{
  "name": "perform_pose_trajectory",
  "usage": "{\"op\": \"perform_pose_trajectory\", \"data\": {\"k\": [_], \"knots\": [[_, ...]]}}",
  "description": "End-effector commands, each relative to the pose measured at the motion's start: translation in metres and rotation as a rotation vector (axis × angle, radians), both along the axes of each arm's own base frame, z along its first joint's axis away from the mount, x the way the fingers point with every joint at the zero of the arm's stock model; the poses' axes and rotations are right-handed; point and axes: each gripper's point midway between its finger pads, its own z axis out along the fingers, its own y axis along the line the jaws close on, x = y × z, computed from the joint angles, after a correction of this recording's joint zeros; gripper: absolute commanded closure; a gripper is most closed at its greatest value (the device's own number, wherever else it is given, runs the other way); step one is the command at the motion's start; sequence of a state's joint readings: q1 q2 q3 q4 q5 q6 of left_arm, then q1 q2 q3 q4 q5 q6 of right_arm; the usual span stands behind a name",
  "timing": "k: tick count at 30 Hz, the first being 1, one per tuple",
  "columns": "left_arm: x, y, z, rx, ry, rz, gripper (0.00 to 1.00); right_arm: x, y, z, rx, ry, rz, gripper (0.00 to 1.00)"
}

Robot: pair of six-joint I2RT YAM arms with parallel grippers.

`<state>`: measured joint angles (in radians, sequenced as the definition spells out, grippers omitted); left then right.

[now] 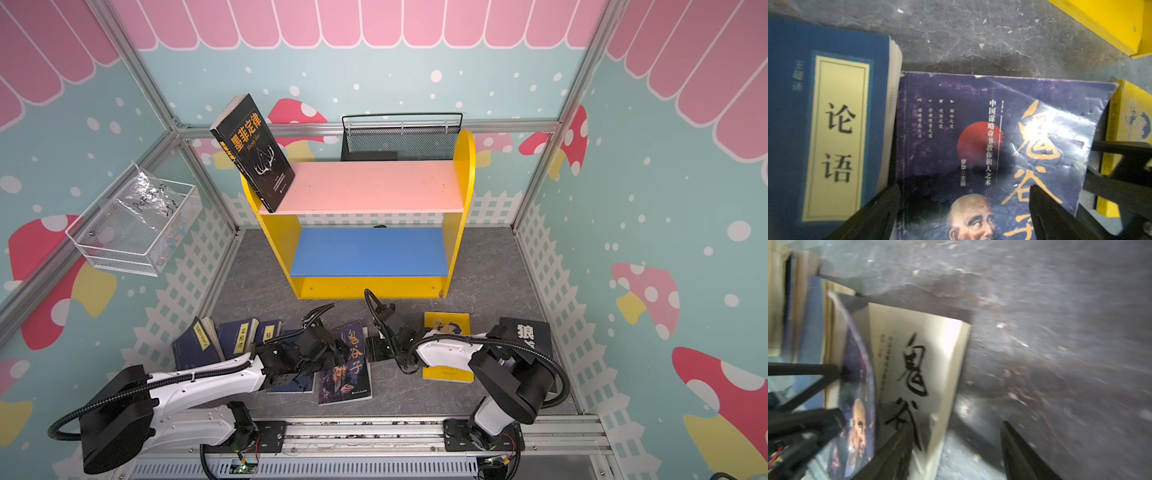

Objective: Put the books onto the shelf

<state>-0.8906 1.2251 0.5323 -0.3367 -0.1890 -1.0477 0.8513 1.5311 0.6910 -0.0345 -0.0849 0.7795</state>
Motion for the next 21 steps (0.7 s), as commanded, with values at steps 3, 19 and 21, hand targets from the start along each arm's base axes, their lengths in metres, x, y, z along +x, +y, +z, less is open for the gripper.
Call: {"op": "perform_pose_trajectory", "data": {"k": [3, 19, 21], "knots": [[-0.02, 0.032, -0.028, 0.14, 0.088, 0.043, 0.01, 0.003, -0.032, 0.027, -0.076, -0.066, -0.106, 0.26], [-0.018, -0.035, -0.004, -0.118, 0.022, -0.138, 0.02, -0.013, -0.004, -0.023, -0.05, 0.064, 0.001, 0.53], [-0.014, -0.045, 0.01, -0.182, -0.018, -0.159, 0.02, -0.015, -0.008, -0.035, -0.084, 0.084, -0.003, 0.59]]}}
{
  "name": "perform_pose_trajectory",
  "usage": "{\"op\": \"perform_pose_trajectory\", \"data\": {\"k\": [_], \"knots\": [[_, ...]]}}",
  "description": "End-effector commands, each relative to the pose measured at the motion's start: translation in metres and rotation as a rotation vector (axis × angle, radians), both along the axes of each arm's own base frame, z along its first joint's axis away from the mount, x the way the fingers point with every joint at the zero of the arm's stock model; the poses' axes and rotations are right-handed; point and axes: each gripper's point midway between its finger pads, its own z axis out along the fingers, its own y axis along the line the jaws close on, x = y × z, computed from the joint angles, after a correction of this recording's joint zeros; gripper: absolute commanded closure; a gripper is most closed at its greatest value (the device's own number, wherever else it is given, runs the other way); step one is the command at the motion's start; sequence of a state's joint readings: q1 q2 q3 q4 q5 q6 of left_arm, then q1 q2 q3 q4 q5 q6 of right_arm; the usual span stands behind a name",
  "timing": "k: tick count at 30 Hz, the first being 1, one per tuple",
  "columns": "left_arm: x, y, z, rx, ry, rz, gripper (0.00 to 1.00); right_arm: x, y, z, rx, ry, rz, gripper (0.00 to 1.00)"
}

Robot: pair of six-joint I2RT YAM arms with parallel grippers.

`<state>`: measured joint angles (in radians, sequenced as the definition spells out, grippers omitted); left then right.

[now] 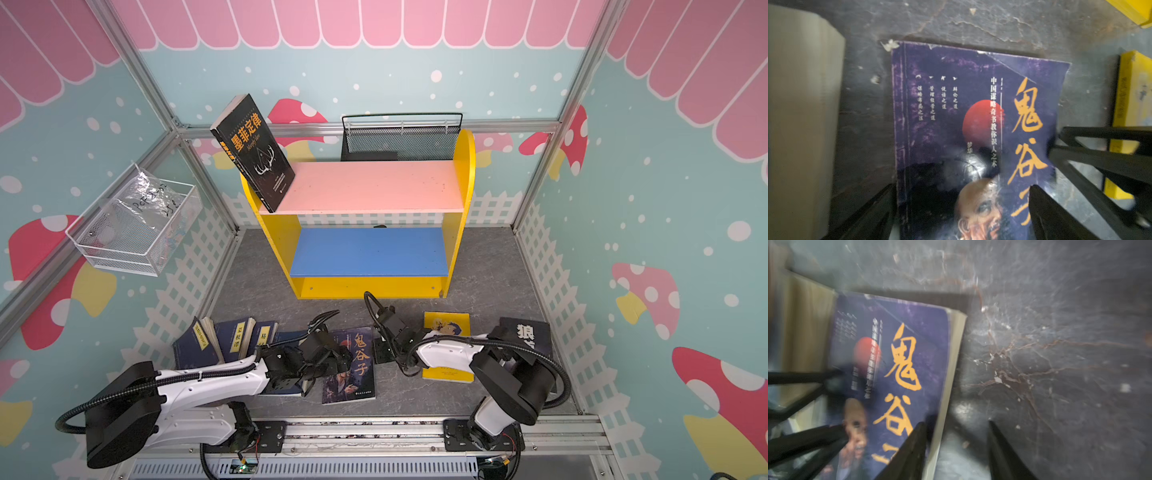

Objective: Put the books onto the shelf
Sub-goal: 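Grasp the purple book's edges with both grippers and slide it toward the robot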

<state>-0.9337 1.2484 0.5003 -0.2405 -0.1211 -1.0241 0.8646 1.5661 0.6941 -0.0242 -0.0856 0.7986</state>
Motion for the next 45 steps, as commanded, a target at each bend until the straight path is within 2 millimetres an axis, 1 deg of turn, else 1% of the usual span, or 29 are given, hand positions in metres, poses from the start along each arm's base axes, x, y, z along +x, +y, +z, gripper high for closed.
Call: {"op": "perform_pose_trajectory", "data": {"k": [1, 2, 5, 7, 10, 14, 17, 21, 24, 28, 31, 34, 36, 39, 43, 45], "knots": [[0.001, -0.026, 0.024, -0.157, -0.044, -0.063, 0.02, -0.012, -0.011, -0.029, -0.082, 0.066, 0.001, 0.63], [0.003, -0.03, 0.032, -0.195, -0.064, -0.064, 0.01, -0.013, -0.011, -0.033, -0.089, 0.075, 0.006, 0.65], [0.01, -0.039, 0.055, -0.343, -0.127, -0.056, 0.01, -0.017, -0.011, -0.043, -0.103, 0.095, 0.019, 0.68], [0.014, -0.042, 0.069, -0.441, -0.159, -0.045, 0.01, -0.018, -0.01, -0.047, -0.109, 0.106, 0.025, 0.71], [0.019, -0.04, 0.089, -0.537, -0.205, -0.029, 0.01, -0.02, -0.008, -0.051, -0.105, 0.116, 0.038, 0.73], [0.023, -0.036, 0.114, -0.649, -0.266, -0.002, 0.0, -0.022, 0.002, -0.048, -0.056, 0.118, 0.078, 0.73], [0.025, -0.034, 0.129, -0.697, -0.304, 0.008, 0.0, -0.024, 0.009, -0.05, -0.039, 0.131, 0.103, 0.74], [0.026, -0.036, 0.134, -0.74, -0.31, 0.013, 0.01, -0.024, 0.014, -0.049, -0.027, 0.134, 0.121, 0.75], [0.026, -0.036, 0.138, -0.809, -0.32, 0.028, 0.03, -0.023, 0.015, -0.049, -0.024, 0.134, 0.125, 0.75], [0.027, -0.034, 0.143, -0.824, -0.328, 0.039, 0.05, -0.024, 0.015, -0.051, -0.023, 0.139, 0.127, 0.75], [0.029, -0.03, 0.139, -0.764, -0.31, 0.055, 0.06, -0.024, 0.015, -0.05, -0.022, 0.136, 0.128, 0.75], [0.028, -0.022, 0.122, -0.674, -0.249, 0.094, 0.11, -0.024, 0.016, -0.05, -0.022, 0.136, 0.127, 0.75], [0.027, -0.015, 0.108, -0.621, -0.209, 0.123, 0.19, -0.024, 0.015, -0.05, -0.022, 0.136, 0.127, 0.75], [0.025, -0.006, 0.088, -0.555, -0.161, 0.174, 0.35, -0.023, 0.017, -0.048, -0.017, 0.132, 0.129, 0.75], [0.026, -0.001, 0.072, -0.488, -0.126, 0.203, 0.54, -0.021, 0.021, -0.042, 0.002, 0.118, 0.135, 0.75], [0.027, -0.001, 0.069, -0.456, -0.112, 0.2, 0.63, -0.019, 0.024, -0.037, 0.014, 0.111, 0.14, 0.75]]}}
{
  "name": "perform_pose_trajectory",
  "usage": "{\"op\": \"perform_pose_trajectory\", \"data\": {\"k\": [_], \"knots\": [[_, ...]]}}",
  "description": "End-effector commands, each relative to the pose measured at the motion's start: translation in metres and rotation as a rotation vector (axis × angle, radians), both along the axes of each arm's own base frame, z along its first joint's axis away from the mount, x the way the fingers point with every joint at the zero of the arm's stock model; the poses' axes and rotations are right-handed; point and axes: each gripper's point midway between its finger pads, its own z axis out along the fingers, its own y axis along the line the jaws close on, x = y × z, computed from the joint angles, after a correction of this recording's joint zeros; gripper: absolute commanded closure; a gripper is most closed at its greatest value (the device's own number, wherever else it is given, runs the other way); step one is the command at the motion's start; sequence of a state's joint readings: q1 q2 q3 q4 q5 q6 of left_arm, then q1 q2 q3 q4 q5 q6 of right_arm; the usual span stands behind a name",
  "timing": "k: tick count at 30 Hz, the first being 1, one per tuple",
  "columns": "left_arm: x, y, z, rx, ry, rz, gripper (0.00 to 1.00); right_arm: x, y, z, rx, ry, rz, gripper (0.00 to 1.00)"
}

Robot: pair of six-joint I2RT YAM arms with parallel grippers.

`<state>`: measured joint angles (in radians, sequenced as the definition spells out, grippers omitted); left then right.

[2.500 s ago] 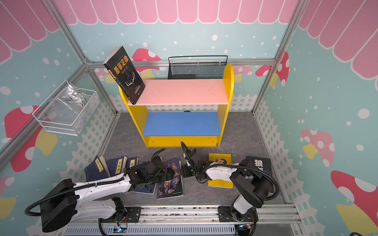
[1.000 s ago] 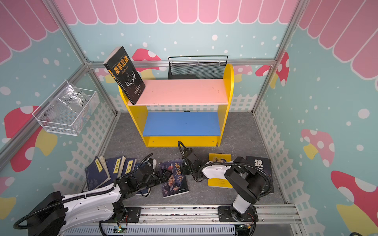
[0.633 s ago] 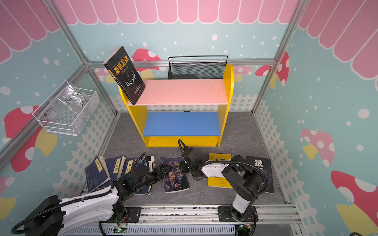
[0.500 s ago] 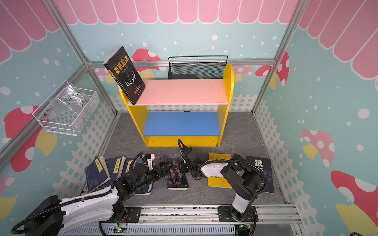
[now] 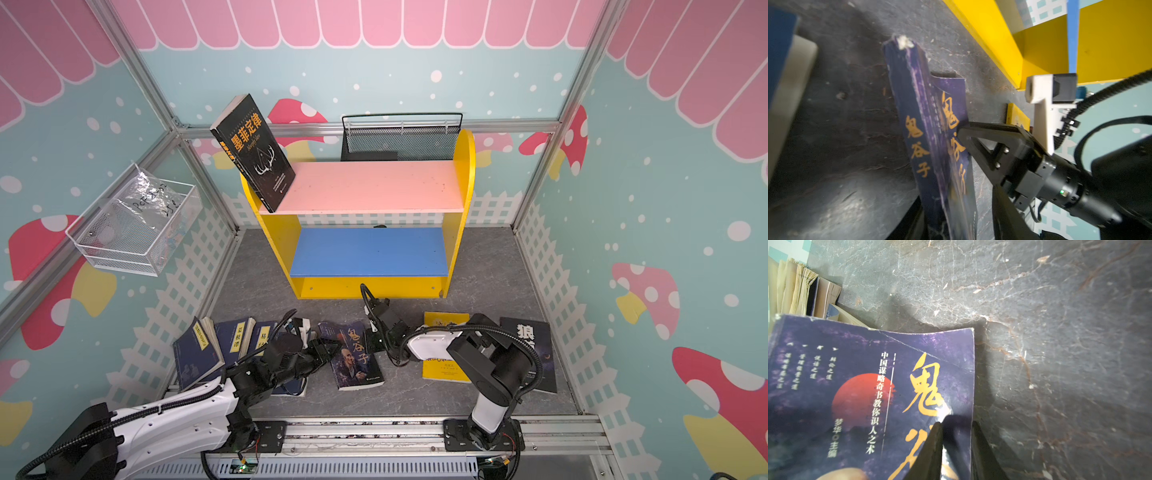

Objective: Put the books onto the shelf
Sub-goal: 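Grasp the purple book's edges with both grippers and slide it toward the robot, then lift the purple book upright by its spine with left gripper while right steadies cover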

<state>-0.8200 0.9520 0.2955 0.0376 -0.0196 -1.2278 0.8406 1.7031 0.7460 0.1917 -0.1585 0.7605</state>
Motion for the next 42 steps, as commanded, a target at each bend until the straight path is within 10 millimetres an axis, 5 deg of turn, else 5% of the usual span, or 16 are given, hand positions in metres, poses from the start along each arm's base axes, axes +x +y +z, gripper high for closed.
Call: {"op": "perform_pose_trajectory", "data": {"k": [1, 7, 10, 14, 19, 23, 28, 32, 37, 42], "knots": [[0.012, -0.008, 0.021, -0.007, -0.028, 0.013, 0.69, -0.046, -0.012, -0.036, -0.111, 0.159, 0.097, 0.75], [0.012, -0.001, 0.025, 0.114, -0.022, -0.01, 0.95, -0.031, 0.002, 0.009, -0.016, 0.057, 0.102, 0.61], [0.01, 0.003, 0.028, 0.145, -0.029, -0.019, 1.0, -0.017, 0.016, 0.056, 0.063, -0.048, 0.111, 0.44], [0.008, 0.007, 0.045, 0.184, -0.056, -0.052, 1.0, -0.003, 0.025, 0.137, 0.166, -0.233, 0.135, 0.34], [0.001, 0.01, 0.087, 0.358, -0.119, -0.221, 1.0, 0.005, 0.009, 0.236, 0.236, -0.496, 0.116, 0.18], [-0.007, 0.012, 0.138, 0.529, -0.22, -0.347, 1.0, 0.005, -0.02, 0.302, 0.263, -0.693, 0.053, 0.05], [-0.006, 0.012, 0.202, 0.579, -0.397, -0.397, 1.0, 0.004, -0.052, 0.358, 0.259, -0.872, -0.033, 0.0], [-0.008, 0.01, 0.282, 0.504, -0.593, -0.395, 1.0, 0.003, -0.068, 0.403, 0.261, -0.987, -0.079, 0.0], [-0.016, 0.032, 0.393, 0.396, -0.853, -0.279, 1.0, -0.001, -0.083, 0.46, 0.285, -1.107, -0.133, 0.0], [-0.026, 0.055, 0.469, 0.353, -1.065, -0.175, 1.0, 0.009, -0.084, 0.488, 0.256, -1.169, -0.168, 0.0]]}}
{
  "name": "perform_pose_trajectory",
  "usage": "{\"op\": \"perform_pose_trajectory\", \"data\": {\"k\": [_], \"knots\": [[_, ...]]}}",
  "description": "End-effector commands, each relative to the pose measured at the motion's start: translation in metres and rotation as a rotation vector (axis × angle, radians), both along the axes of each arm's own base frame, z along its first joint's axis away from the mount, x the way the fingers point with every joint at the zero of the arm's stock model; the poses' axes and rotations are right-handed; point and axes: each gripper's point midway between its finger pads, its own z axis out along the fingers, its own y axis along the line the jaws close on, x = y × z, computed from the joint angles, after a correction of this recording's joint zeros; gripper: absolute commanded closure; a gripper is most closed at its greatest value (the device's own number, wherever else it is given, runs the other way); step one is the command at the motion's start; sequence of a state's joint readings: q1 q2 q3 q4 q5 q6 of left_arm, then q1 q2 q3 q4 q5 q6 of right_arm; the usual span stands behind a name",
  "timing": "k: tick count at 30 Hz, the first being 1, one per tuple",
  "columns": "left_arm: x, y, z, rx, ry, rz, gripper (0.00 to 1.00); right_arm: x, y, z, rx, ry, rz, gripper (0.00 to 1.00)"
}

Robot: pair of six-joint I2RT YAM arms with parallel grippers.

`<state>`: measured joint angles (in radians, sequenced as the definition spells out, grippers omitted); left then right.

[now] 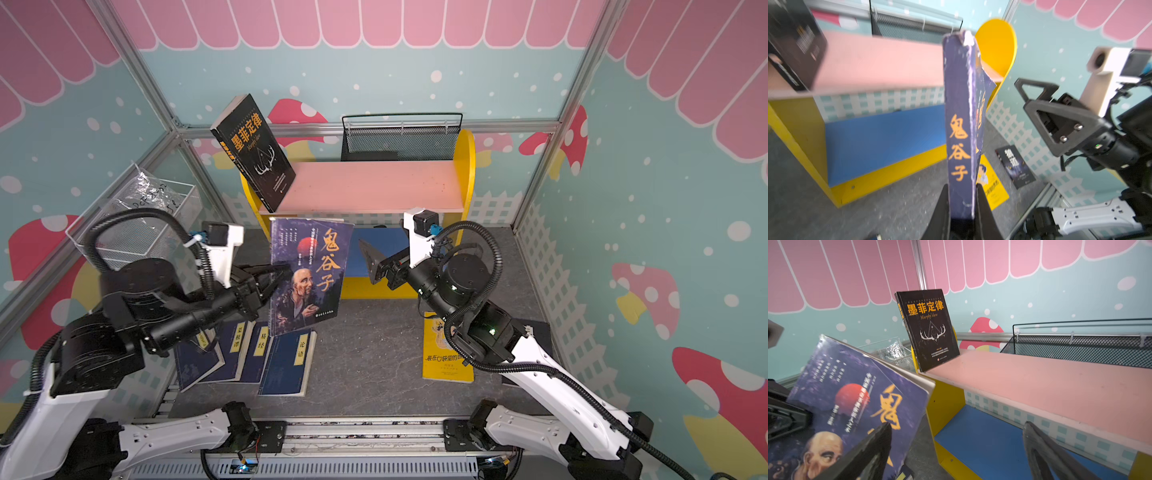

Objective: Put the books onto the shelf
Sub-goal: 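Lift the purple book upright by its spine with left gripper while right steadies cover, then carry the purple book onto the pink shelf beside the black book with both grippers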

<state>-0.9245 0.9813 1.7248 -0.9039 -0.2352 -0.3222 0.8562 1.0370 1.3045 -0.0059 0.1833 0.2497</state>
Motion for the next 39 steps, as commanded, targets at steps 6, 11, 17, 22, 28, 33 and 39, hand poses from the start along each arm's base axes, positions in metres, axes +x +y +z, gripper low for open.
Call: {"op": "perform_pose_trajectory", "data": {"k": [6, 11, 17, 22, 28, 33, 39], "knots": [[0.012, 0.047, 0.112, -0.084, -0.408, 0.251, 1.0, 0.026, 0.015, 0.046, -0.063, -0.133, -0.088, 0.0], [0.043, 0.036, 0.13, -0.021, -0.551, 0.411, 1.0, 0.059, 0.041, 0.063, -0.09, -0.169, -0.138, 0.0], [0.078, 0.016, 0.144, -0.019, -0.676, 0.538, 1.0, 0.097, 0.081, 0.067, -0.14, -0.197, -0.161, 0.0], [0.127, 0.031, 0.137, -0.052, -0.656, 0.663, 1.0, 0.128, 0.093, 0.065, -0.142, -0.201, -0.222, 0.0], [0.161, 0.056, 0.12, -0.119, -0.663, 0.755, 1.0, 0.16, 0.099, 0.05, -0.134, -0.162, -0.206, 0.0], [0.184, 0.069, 0.103, -0.165, -0.637, 0.765, 1.0, 0.178, 0.101, 0.038, -0.102, -0.123, -0.154, 0.0], [0.2, 0.076, 0.085, -0.196, -0.615, 0.791, 1.0, 0.182, 0.122, 0.03, -0.106, -0.117, -0.081, 0.0]]}}
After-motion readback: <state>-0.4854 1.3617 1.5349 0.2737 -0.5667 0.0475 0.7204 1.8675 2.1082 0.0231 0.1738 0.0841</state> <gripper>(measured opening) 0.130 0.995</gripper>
